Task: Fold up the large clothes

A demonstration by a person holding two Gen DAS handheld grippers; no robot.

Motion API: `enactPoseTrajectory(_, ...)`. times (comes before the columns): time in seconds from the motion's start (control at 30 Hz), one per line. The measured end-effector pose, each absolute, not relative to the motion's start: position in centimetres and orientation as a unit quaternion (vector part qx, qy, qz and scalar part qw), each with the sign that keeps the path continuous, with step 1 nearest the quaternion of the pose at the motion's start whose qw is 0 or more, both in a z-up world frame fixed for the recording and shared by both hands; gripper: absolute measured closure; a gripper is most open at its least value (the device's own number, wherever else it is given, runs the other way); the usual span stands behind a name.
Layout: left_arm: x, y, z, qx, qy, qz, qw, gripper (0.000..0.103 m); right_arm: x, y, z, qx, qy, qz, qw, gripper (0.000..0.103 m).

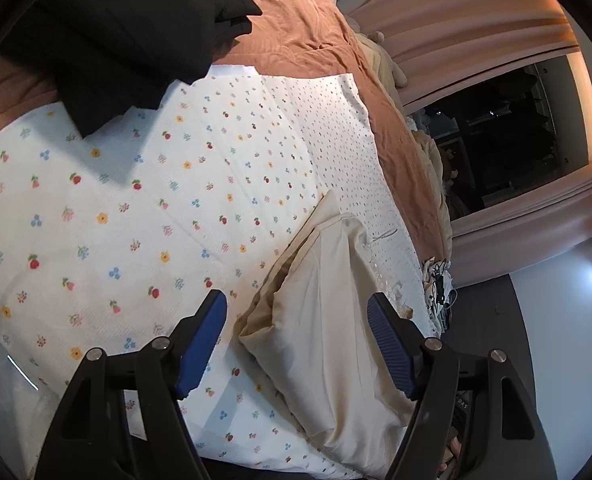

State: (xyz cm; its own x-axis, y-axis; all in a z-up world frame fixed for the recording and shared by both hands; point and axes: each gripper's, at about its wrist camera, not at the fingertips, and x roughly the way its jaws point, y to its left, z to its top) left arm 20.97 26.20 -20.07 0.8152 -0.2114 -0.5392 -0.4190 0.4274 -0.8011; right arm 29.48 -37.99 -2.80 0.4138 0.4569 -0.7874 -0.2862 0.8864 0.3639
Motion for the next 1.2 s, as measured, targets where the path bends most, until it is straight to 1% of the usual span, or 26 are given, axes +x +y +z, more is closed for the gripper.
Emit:
enactPoseTrajectory(0.33, 22.1, 23.9, -22.7, -0.539, 0.33, 0.05, 0.773, 0.03, 32.4, -31.7, -6.7, -0.025, 0.537, 0.19, 0.822, 0.062)
enactPoseTrajectory(0.53, 23.0, 23.2, -23.7, -0.541, 0.34, 0.057, 0.768, 0.03, 34.4, -30.2, -8.4, -0.045, 0.538, 0.173, 0.824, 0.062)
enactPoseTrajectory(0.57, 23.1, 23.2, -23.9, -0.542, 0.34, 0.059, 0.766, 0.032, 34.7, -30.1, -8.5, -0.047, 0.535, 0.174, 0.825, 0.068)
enactPoseTrajectory(0.6, 23.2, 23.1, -24.0, -0.543, 0.341, 0.059, 0.765, 0.039, 35.1, -29.9, -8.6, -0.051, 0.53, 0.174, 0.828, 0.078)
enactPoseTrajectory(0.63, 23.3, 23.0, -24.2, -0.543, 0.344, 0.059, 0.764, 0.04, 35.3, -29.9, -8.7, -0.054, 0.525, 0.179, 0.83, 0.083)
enactPoseTrajectory(0.67, 23.3, 22.9, -24.4, -0.544, 0.346, 0.059, 0.762, 0.04, 35.7, -29.9, -8.8, -0.055, 0.523, 0.181, 0.831, 0.094)
enactPoseTrajectory(0.7, 23.3, 22.7, -24.5, -0.544, 0.348, 0.059, 0.761, 0.04, 36.0, -30.2, -8.6, -0.049, 0.522, 0.185, 0.831, 0.1)
enactPoseTrajectory(0.73, 23.3, 22.6, -24.7, -0.543, 0.35, 0.059, 0.761, 0.04, 36.3, -30.5, -8.4, -0.04, 0.52, 0.188, 0.832, 0.103)
enactPoseTrajectory(0.87, 23.4, 22.6, -24.8, -0.542, 0.351, 0.063, 0.761, 0.04, 37.1, -31.7, -6.0, -0.011, 0.486, 0.194, 0.852, 0.103)
enactPoseTrajectory(1.0, 23.7, 22.7, -24.7, -0.543, 0.351, 0.067, 0.76, 0.04, 38.4, -31.9, -4.5, -0.006, 0.468, 0.193, 0.862, 0.103)
enactPoseTrajectory(1.2, 24.2, 22.4, -25.0, -0.553, 0.352, 0.065, 0.753, 0.04, 39.7, -30.5, -5.8, -0.015, 0.473, 0.187, 0.861, 0.103)
